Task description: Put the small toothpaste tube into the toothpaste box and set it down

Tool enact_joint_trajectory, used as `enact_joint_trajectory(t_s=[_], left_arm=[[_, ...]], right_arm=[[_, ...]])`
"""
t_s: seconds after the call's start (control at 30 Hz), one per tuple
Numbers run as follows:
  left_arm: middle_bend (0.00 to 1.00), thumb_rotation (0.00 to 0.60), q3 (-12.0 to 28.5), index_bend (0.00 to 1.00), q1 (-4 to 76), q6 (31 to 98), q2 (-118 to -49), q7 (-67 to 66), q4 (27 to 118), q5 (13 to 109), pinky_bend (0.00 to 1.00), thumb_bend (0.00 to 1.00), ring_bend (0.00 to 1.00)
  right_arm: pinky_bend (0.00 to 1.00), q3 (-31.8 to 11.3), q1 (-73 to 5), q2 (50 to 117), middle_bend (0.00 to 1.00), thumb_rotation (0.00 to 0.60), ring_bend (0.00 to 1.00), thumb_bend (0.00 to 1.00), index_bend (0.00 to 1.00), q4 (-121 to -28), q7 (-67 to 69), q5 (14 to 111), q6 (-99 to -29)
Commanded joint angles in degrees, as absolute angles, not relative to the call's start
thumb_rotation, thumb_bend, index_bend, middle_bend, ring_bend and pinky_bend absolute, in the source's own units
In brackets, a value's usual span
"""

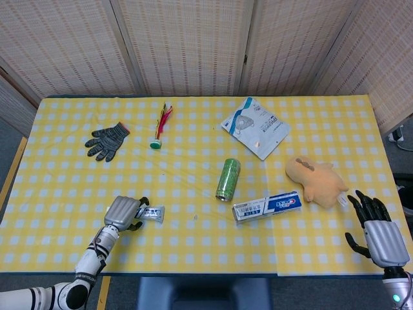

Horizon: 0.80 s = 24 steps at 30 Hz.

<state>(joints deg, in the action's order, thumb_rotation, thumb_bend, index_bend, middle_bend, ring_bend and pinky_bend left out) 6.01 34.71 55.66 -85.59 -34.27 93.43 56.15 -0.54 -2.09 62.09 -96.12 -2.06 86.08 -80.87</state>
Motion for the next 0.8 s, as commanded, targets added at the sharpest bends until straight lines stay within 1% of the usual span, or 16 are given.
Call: enact_joint_trajectory(t_s=[0.03, 0.57, 0.67, 0.8], left_arm=[[1.0, 0.6, 5.89, 0.35, 35.28, 55.56, -85.95, -34.5, 92.97, 55.52, 1.0, 0.32, 1.0], [1.0, 0.6, 5.25, 0.39, 37.06, 54.92, -87.75, -32.78, 89.7, 52.37, 1.0, 0.32, 1.0], [1.0, 0.6, 5.1, 0.43, 37.2, 54.81, -87.9, -32.02, 89.16, 52.65, 1.0, 0.32, 1.0], [1.0, 0.6, 4.63, 0.55, 37.38, 54.69, -88.1, -31.07, 88.31, 54.0, 1.0, 0.32, 1.0]], right_arm=[[0.0, -0.67, -2.29, 62.18, 0.0, 0.6, 0.0, 0.39, 0.0, -96.09, -2.21, 85.7, -80.55], [0.0, -0.61, -2.61, 62.33, 0.0, 0.6, 0.0, 0.39, 0.0, -96.07, -2.38, 85.16, -80.21], [0.0, -0.62, -2.63, 62.38, 0.0, 0.6, 0.0, 0.39, 0.0, -96.11, -2.59, 85.07, -80.23], [0.0, -0.65, -2.68, 62.49, 0.0, 0.6, 0.0, 0.39, 0.0, -96.11, -2.89, 84.89, -80.22]])
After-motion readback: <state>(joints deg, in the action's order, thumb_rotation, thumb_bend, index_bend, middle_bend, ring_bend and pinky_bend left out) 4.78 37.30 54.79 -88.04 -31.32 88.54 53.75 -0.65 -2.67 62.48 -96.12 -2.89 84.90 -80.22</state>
